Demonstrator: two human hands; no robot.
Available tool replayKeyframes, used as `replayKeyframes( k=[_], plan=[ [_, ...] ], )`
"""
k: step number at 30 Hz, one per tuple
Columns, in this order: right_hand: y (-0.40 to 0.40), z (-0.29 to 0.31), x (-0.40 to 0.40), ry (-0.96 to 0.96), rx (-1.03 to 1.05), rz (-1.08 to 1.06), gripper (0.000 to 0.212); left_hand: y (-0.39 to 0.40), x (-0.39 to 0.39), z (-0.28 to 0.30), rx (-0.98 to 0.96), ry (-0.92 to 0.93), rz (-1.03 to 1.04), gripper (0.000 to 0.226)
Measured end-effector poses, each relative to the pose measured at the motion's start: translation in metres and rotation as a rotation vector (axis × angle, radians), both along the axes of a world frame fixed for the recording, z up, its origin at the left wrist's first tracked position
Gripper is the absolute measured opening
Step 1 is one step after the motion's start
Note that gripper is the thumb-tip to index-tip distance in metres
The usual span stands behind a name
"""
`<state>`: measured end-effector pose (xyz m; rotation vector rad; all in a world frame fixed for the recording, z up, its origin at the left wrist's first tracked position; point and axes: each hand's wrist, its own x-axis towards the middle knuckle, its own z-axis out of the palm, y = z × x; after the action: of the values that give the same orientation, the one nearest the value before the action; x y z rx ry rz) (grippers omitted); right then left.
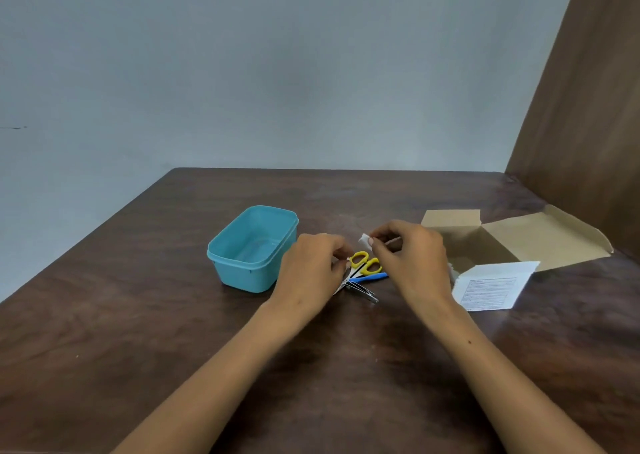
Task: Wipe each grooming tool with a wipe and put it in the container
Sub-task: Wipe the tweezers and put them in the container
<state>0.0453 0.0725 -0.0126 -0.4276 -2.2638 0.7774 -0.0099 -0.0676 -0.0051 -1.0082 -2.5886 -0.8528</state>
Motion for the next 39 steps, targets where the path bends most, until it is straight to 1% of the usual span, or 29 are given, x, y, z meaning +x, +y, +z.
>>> replayKeyframes(
  k=[2, 5, 7, 10, 13, 15, 17, 21, 24, 29, 33, 39],
  plan=[
    [0.002, 0.0, 0.001, 0.006, -0.006, 0.004, 0.014, -0.001, 0.001, -0.004, -0.02, -0.019, -0.03, 0.02],
    [0.001, -0.001, 0.004, -0.007, -0.008, 0.011, 0.012, -0.004, 0.001, -0.01, -0.159, 0.027, -0.109, 0.022],
    [0.0, -0.002, 0.005, -0.014, -0.013, 0.015, 0.01, -0.004, 0.0, -0.012, -0.206, 0.043, -0.162, 0.02],
    [0.0, -0.002, 0.007, -0.015, -0.019, 0.029, 0.008, -0.007, -0.004, -0.014, -0.172, 0.009, -0.19, 0.015],
    [0.001, -0.004, 0.009, -0.025, -0.016, 0.042, 0.008, -0.009, -0.006, -0.016, -0.092, -0.101, -0.235, 0.012],
    [0.002, -0.005, 0.009, -0.033, -0.015, 0.044, 0.007, -0.009, -0.005, -0.016, -0.005, -0.14, -0.191, 0.014],
    [0.002, -0.005, 0.01, -0.042, -0.017, 0.042, 0.007, -0.008, -0.006, -0.016, 0.056, -0.141, -0.096, 0.014],
    [0.001, -0.006, 0.009, -0.055, -0.04, 0.048, 0.006, -0.007, -0.007, -0.02, -0.014, -0.175, -0.019, 0.018],
    [0.002, -0.007, 0.009, -0.069, -0.06, 0.06, 0.008, -0.007, -0.008, -0.021, -0.028, -0.17, 0.018, 0.018],
    [0.003, -0.006, 0.009, -0.066, -0.099, 0.059, 0.005, -0.008, -0.004, -0.021, -0.066, -0.071, 0.062, 0.016],
    [0.002, -0.006, 0.008, -0.063, -0.102, 0.068, 0.004, -0.004, 0.001, -0.018, -0.148, -0.053, 0.06, 0.018],
    [-0.001, -0.004, 0.01, 0.005, -0.156, 0.114, 0.002, -0.001, 0.002, -0.021, -0.179, 0.055, 0.109, 0.015]
  ],
)
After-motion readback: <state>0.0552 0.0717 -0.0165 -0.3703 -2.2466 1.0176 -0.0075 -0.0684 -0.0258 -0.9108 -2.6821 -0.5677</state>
